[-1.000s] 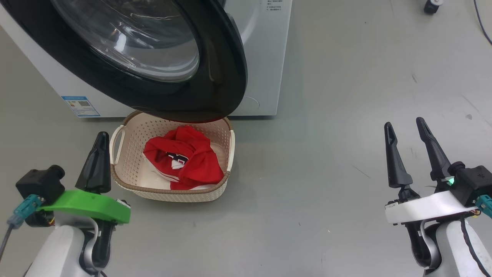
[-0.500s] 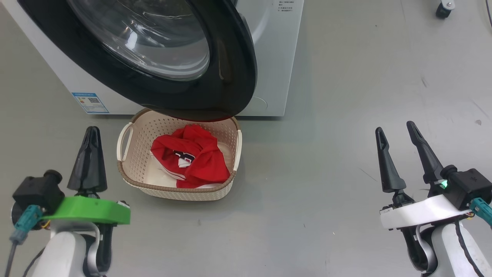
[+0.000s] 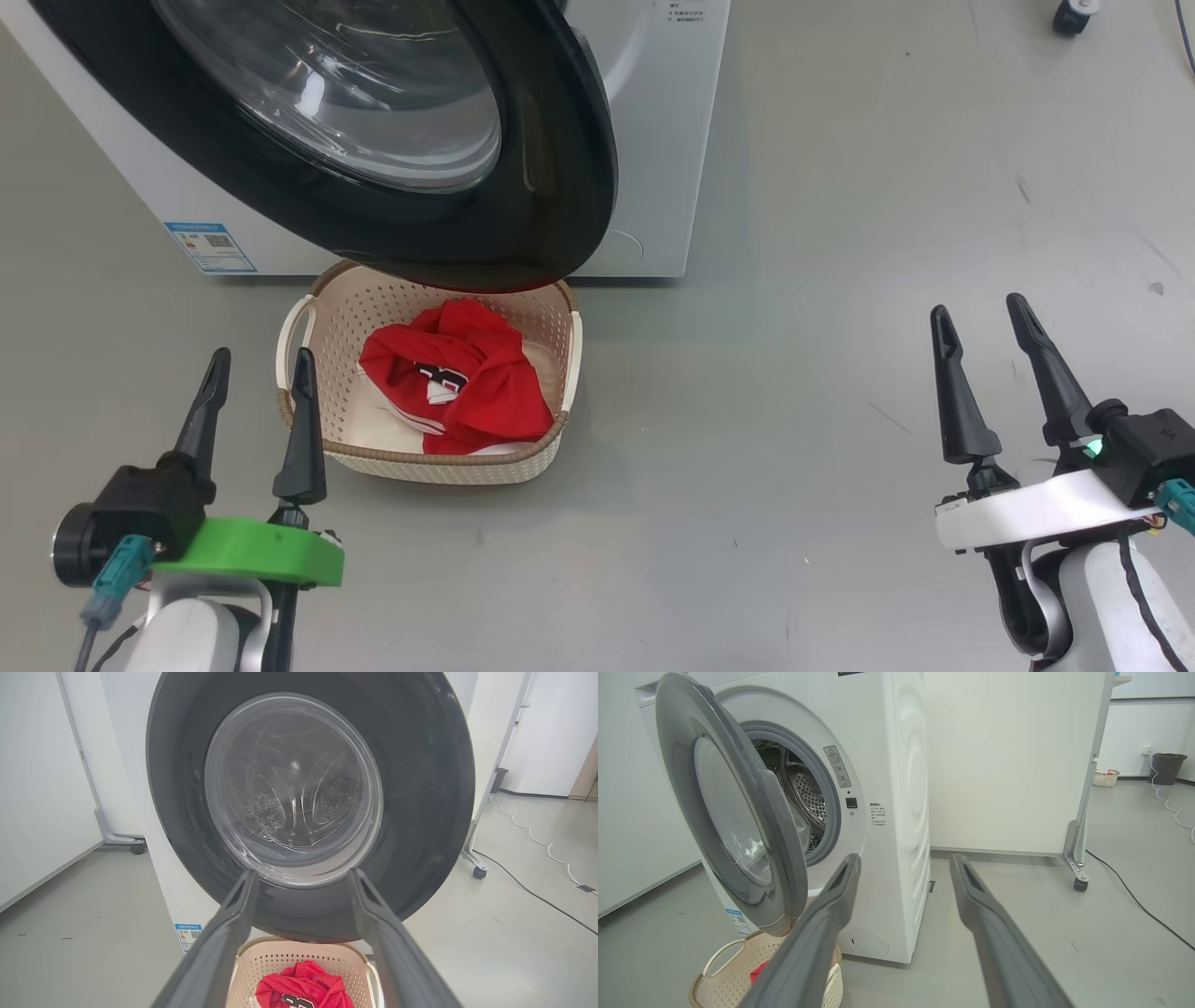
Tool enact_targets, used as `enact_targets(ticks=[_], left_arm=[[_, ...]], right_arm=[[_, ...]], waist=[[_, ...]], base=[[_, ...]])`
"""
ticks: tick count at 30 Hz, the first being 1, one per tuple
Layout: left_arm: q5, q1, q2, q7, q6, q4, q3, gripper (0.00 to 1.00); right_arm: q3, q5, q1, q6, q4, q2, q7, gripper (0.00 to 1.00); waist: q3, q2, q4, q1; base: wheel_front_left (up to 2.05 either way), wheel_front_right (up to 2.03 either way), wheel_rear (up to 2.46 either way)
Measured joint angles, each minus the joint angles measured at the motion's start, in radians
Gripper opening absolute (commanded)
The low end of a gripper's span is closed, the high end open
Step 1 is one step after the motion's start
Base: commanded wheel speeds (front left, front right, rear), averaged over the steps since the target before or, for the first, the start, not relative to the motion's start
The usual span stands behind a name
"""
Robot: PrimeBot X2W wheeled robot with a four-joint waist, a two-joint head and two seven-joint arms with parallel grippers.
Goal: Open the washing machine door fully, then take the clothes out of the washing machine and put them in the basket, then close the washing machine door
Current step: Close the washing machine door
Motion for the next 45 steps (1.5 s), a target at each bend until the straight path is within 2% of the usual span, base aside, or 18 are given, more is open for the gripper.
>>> enact_targets(ticks=[26,45], left_arm=[[0.076,0.034,-0.054,0.000,-0.047,-0.011,0.027,1.00],[0.104,0.038,-0.071,0.000,-0.069,-0.015,0.050,1.00]], right_arm=[[-0.004,0.000,0.000,0.000,0.007,0.005,0.000,1.00],[-0.002,-0.002,0.000,0.000,0.007,0.008,0.000,1.00]], waist=[[0.003,0.0000,-0.002,0.0000],[0.004,0.0000,-0.002,0.0000]], base=[[0.00,0.00,0.00],[0.00,0.00,0.00]])
